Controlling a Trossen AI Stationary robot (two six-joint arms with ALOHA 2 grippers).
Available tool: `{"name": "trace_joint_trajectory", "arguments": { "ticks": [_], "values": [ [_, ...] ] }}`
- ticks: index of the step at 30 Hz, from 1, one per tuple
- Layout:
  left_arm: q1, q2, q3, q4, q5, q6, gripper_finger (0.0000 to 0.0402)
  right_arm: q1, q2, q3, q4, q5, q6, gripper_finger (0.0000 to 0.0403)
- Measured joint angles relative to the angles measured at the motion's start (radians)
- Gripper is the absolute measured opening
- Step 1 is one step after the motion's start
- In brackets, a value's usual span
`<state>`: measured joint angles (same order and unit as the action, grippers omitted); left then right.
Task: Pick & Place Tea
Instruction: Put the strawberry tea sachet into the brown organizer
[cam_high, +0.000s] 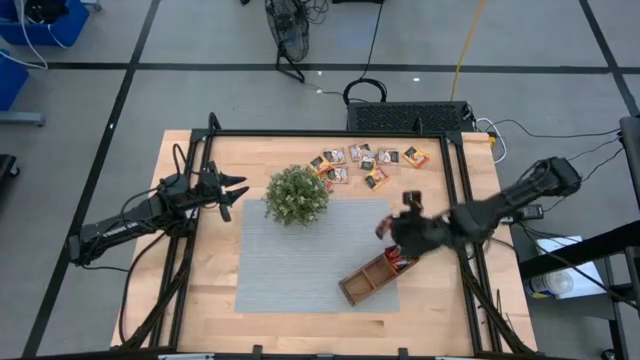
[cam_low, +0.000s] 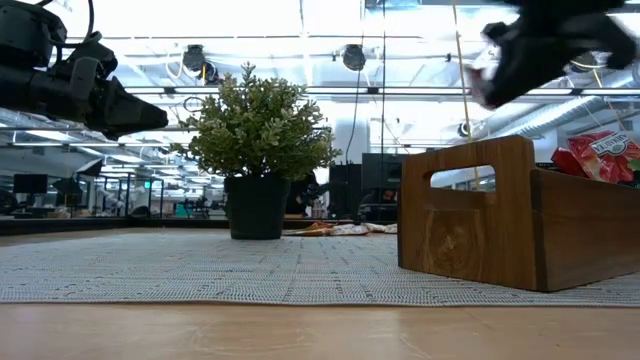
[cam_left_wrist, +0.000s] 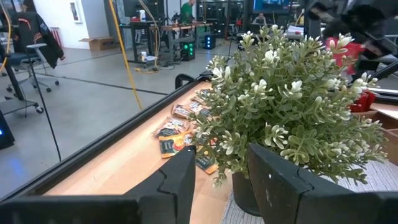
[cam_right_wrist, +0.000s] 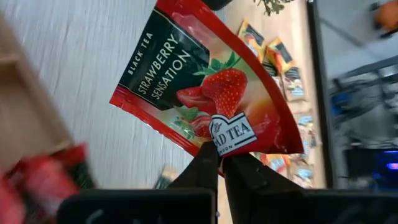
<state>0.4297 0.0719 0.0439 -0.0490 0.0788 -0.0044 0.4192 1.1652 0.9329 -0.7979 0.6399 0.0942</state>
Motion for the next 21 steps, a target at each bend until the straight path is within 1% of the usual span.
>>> {"name": "trace_joint_trajectory", "arguments": {
  "ticks": [2, 4, 9, 13, 16, 21],
  "values": [
    [0.0, 0.0, 0.0, 0.0, 0.0, 0.0, 0.0147, 0.1, 0.007, 0.0, -0.079, 0.081, 0.081, 0.0001],
    [0.0, 0.0, 0.0, 0.0, 0.0, 0.0, 0.0147, 0.173, 0.03, 0.0, -0.139, 0.135, 0.155, 0.0001],
    [0.0, 0.0, 0.0, 0.0, 0.0, 0.0, 0.0147, 0.303, 0.111, 0.0, -0.235, 0.151, 0.27, 0.0001],
    [0.0, 0.0, 0.0, 0.0, 0.0, 0.0, 0.0147, 0.36, 0.181, 0.0, -0.301, 0.201, 0.336, 0.0001],
    [0.0, 0.0, 0.0, 0.0, 0.0, 0.0, 0.0147, 0.381, 0.224, 0.0, -0.329, 0.217, 0.38, 0.0001],
    [0.0, 0.0, 0.0, 0.0, 0.0, 0.0, 0.0147, 0.401, 0.259, 0.0, -0.336, 0.223, 0.422, 0.0003]
  ]
}}
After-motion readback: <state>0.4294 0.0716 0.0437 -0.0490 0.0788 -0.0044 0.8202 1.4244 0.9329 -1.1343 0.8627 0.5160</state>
